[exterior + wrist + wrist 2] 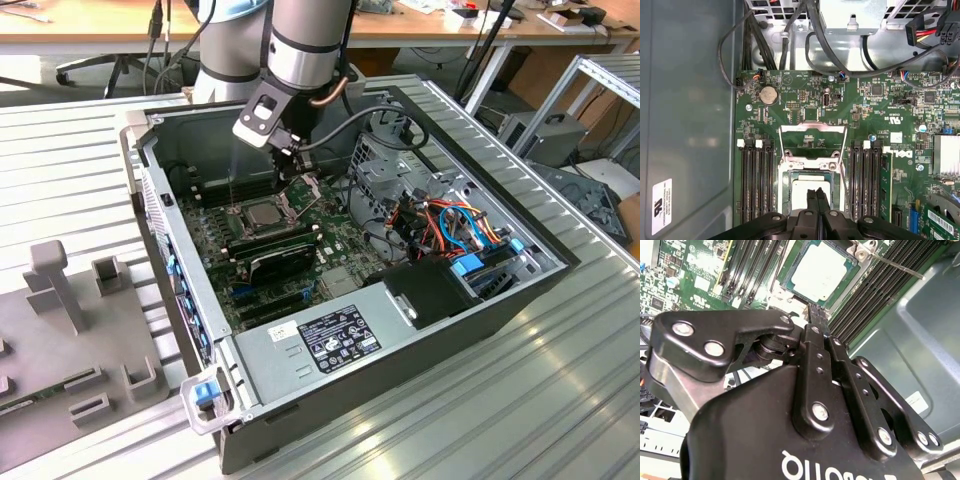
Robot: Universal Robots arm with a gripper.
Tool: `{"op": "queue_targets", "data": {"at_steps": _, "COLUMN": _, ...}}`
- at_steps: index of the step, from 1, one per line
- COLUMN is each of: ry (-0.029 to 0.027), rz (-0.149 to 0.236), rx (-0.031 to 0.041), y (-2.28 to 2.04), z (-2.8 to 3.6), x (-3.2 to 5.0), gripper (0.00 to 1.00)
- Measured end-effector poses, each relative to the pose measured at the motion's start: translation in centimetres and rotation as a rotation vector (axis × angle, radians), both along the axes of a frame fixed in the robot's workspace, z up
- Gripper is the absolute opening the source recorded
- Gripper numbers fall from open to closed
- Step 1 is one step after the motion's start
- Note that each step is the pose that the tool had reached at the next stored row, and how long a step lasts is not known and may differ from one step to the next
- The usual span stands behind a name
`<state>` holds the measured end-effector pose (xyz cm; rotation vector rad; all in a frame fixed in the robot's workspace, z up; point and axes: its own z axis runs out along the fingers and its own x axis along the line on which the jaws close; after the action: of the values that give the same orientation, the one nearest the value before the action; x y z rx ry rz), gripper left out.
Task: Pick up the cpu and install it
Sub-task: 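Close the cpu cover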
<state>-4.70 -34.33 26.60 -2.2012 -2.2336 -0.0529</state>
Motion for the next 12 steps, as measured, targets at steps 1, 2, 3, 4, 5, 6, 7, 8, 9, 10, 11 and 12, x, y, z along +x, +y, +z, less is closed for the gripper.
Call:
{"op": "queue_targets", "data": {"at_steps": 1, "ry": 0.0000, "rz": 0.000, "rx": 0.0000, "y": 0.00, "z": 0.00, "x": 0.08, "gripper": 0.11}}
{"op": "queue_targets", "data": {"at_steps": 2, "ry": 0.0000, "rz": 0.000, "rx": 0.0000, "y": 0.00, "z": 0.00, "x": 0.21, "gripper": 0.11}}
{"op": "queue_targets", "data": {"at_steps": 3, "ry": 0.0000, "rz": 0.000, "rx": 0.0000, "y": 0.00, "z": 0.00, "x": 0.33, "gripper": 0.11}}
{"op": "queue_targets", "data": {"at_steps": 4, "ry": 0.0000, "rz": 0.000, "rx": 0.0000, "y": 0.00, "z": 0.00, "x": 0.67, "gripper": 0.11}}
{"op": "queue_targets", "data": {"at_steps": 5, "ry": 0.0000, "rz": 0.000, "rx": 0.0000, "y": 0.00, "z": 0.00, "x": 0.87, "gripper": 0.11}}
{"op": "queue_targets", "data": {"at_steps": 6, "ry": 0.0000, "rz": 0.000, "rx": 0.0000, "y": 0.00, "z": 0.00, "x": 0.97, "gripper": 0.11}}
{"op": "queue_targets", "data": {"at_steps": 7, "ry": 0.0000, "rz": 0.000, "rx": 0.0000, "y": 0.00, "z": 0.00, "x": 1.08, "gripper": 0.11}}
{"op": "queue_targets", "data": {"at_steps": 8, "ry": 0.0000, "rz": 0.000, "rx": 0.0000, "y": 0.00, "z": 0.03, "x": 1.08, "gripper": 0.11}}
{"op": "queue_targets", "data": {"at_steps": 9, "ry": 0.0001, "rz": 0.000, "rx": -0.0001, "y": 0.00, "z": 0.08, "x": 1.08, "gripper": 0.11}}
{"op": "queue_targets", "data": {"at_steps": 10, "ry": 0.0000, "rz": 0.000, "rx": 0.0000, "y": 0.00, "z": 0.15, "x": 1.08, "gripper": 0.11}}
{"op": "queue_targets", "data": {"at_steps": 11, "ry": 0.0000, "rz": 0.000, "rx": 0.0000, "y": 0.00, "z": 0.20, "x": 1.09, "gripper": 0.11}}
{"op": "queue_targets", "data": {"at_steps": 12, "ry": -0.0001, "rz": 0.000, "rx": 0.0002, "y": 0.00, "z": 0.23, "x": 1.09, "gripper": 0.11}}
